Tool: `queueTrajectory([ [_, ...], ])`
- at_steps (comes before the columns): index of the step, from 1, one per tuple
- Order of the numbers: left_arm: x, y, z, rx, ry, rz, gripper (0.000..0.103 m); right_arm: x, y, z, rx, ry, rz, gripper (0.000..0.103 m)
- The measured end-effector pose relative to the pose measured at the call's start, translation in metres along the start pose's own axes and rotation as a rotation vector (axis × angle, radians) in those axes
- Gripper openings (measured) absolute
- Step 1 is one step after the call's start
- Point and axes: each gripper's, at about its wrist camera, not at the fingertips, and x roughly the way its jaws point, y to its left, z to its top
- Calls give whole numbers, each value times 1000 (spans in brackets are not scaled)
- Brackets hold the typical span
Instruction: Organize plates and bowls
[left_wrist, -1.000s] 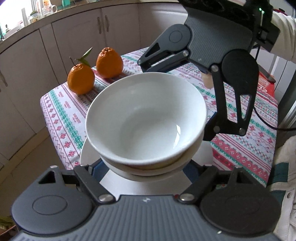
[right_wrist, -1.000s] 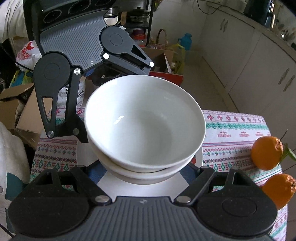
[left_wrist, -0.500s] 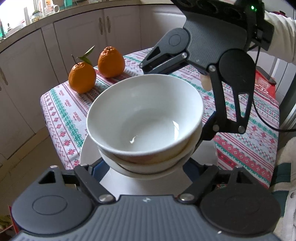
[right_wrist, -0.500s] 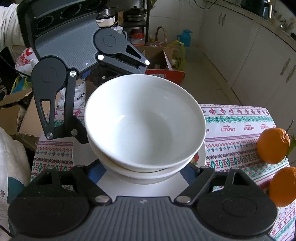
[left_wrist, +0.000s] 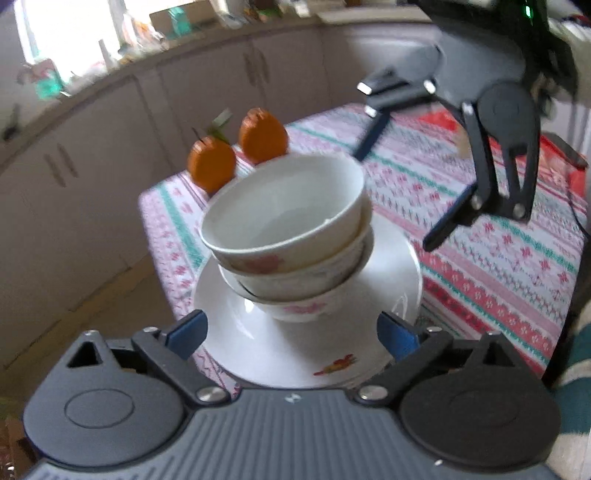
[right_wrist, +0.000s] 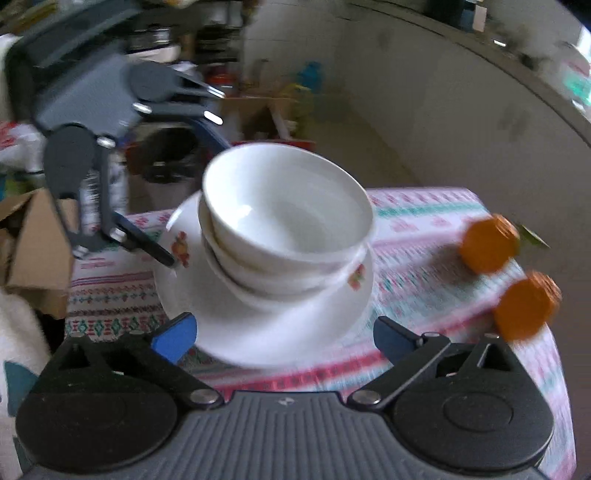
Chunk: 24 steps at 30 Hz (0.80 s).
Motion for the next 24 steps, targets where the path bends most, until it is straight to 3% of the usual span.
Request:
queueTrajectory([
  [3,-20,-16,-2,-59,-49,86,99,-13,15,-15,136,-18,-94,103],
  [10,-51,-60,-7,-334,-143,235,102,-38,48,-54,544,-39,-374,103],
  [13,-55,-80,-12,-443,-164,320,102,-47,69,-71,654,-85,-427,103],
  [16,-54,-92,-17,-528,-130,382,102,-54,84,-88,770,-120,-483,103],
  [20,-65,-109,-13,-550,-119,430,102,-68,106,-93,831,-103,-564,103],
  [24,-88,-122,-2,-543,-154,473,102,-98,129,-92,813,-168,-607,103],
])
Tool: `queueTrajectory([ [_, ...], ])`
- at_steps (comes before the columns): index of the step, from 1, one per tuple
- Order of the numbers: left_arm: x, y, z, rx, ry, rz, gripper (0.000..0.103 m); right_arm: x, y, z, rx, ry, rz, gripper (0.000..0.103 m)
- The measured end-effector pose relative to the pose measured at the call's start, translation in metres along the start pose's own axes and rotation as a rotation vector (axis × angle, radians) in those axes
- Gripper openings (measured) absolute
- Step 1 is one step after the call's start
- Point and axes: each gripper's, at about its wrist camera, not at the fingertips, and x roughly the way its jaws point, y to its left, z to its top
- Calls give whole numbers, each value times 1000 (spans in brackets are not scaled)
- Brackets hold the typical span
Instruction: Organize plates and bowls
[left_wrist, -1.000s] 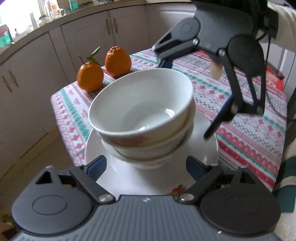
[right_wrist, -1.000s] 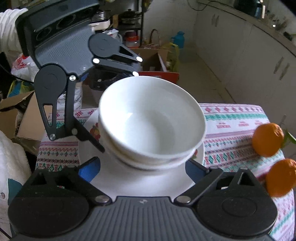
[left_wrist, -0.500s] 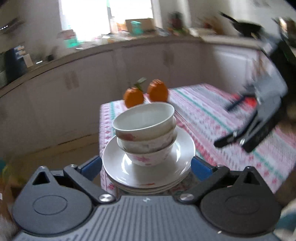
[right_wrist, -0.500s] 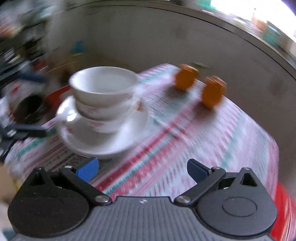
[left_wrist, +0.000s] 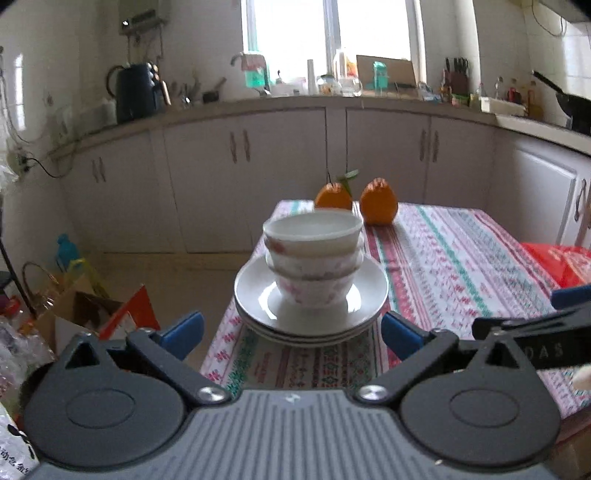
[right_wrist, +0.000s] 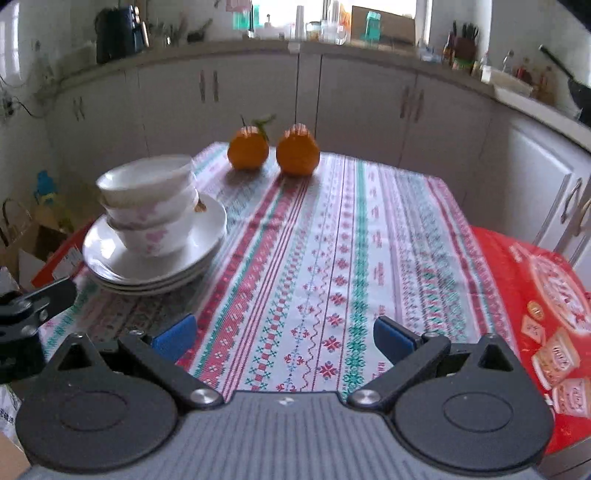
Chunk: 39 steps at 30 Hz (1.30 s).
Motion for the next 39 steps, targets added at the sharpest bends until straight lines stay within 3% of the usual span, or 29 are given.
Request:
queueTrajectory([
  [5,-22,0,9,-25,-29,-3,102,-32,-1,8,-4,-101,-70,103],
  [10,-32,-1,12,-36,-54,-8,102,-49,0,12,3,-153,-57,103],
  [39,-34,-4,8,-57,-42,20,102,-46,9,10,4,-156,-81,103],
])
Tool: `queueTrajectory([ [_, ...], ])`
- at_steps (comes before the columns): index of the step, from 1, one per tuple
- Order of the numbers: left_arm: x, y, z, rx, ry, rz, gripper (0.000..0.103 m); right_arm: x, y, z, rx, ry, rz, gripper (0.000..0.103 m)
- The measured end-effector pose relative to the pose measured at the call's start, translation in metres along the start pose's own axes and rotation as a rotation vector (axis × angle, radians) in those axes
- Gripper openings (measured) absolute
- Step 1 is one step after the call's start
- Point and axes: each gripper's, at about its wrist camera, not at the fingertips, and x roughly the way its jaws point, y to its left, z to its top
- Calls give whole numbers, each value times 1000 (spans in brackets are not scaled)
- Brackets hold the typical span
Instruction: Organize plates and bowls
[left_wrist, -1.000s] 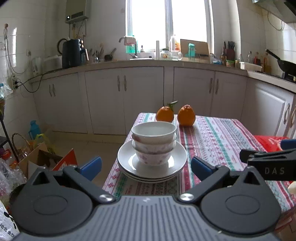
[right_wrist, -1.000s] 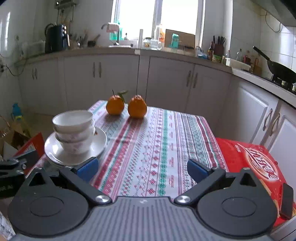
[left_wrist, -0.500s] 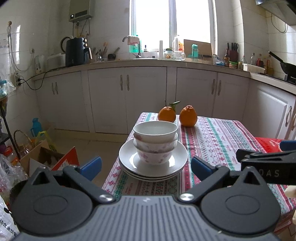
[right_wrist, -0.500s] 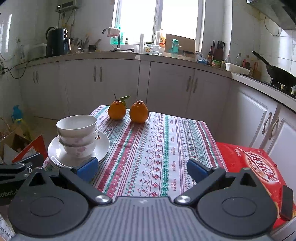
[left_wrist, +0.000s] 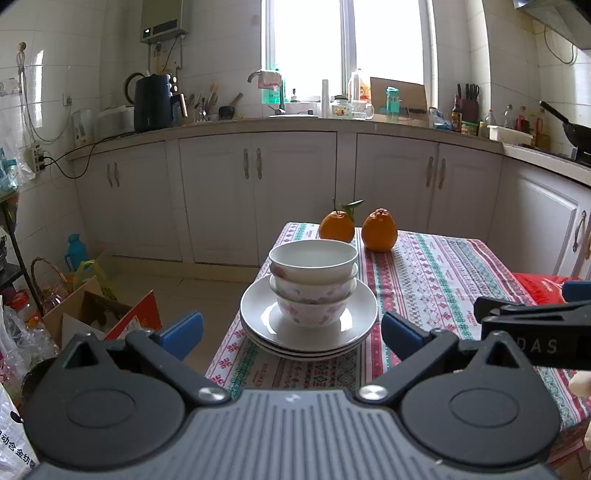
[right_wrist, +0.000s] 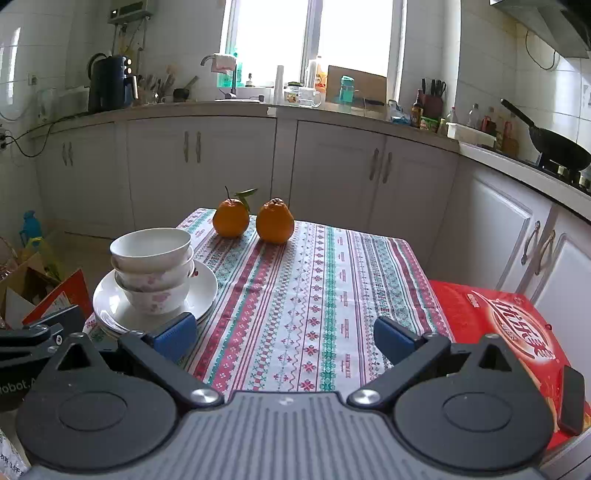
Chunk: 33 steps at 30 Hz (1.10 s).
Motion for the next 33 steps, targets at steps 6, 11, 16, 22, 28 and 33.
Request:
queueTrajectory([
  [6,-1,-1,0,1,1,6,102,0,-1,0,6,4,0,103],
  [11,-1,-1,1,2,2,6,102,1,-1,0,12,7,1,103],
  [16,-2,-1,0,-1,2,5,102,1,-2,0,16,8,-1,103],
  [22,-2,-1,1,1,1,6,102,1,-2,-1,16,6,-3,103],
  [28,-2,-3,1,0,0,7,102,1,-2,-1,17,4,-7,103],
  [33,-2,-2,1,0,1,7,102,1,-2,-1,18,5,-8,103],
])
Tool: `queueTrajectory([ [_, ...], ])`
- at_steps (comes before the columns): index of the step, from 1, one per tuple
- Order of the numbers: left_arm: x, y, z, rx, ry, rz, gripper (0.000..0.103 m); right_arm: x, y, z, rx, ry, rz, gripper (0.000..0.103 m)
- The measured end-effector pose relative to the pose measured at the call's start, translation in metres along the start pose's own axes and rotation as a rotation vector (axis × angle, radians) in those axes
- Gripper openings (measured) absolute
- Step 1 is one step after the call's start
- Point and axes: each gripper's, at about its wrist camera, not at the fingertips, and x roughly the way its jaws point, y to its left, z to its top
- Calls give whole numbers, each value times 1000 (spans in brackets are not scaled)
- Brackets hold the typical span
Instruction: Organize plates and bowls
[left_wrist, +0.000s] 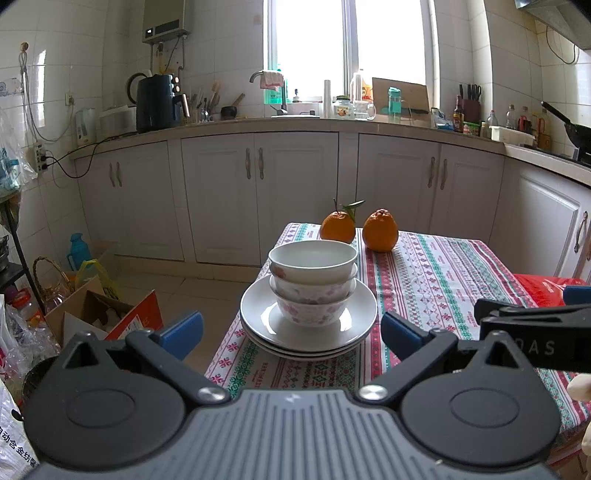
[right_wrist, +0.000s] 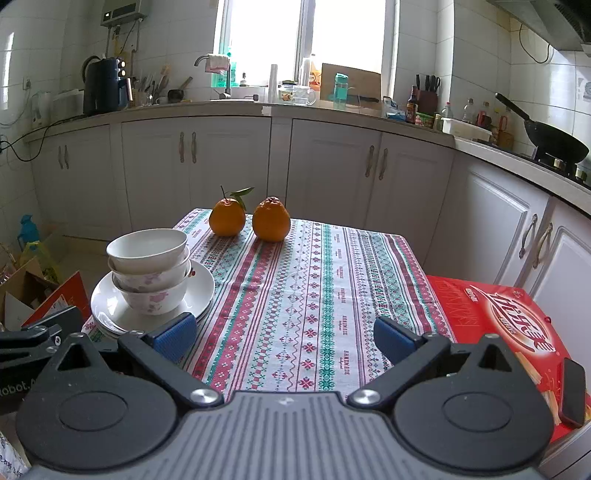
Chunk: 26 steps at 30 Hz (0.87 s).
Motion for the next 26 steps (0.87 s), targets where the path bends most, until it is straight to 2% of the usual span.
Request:
queueTrajectory([
  [26,-1,-5,0,-4,6,12,102,2,1,1,0,-1,-9,103],
])
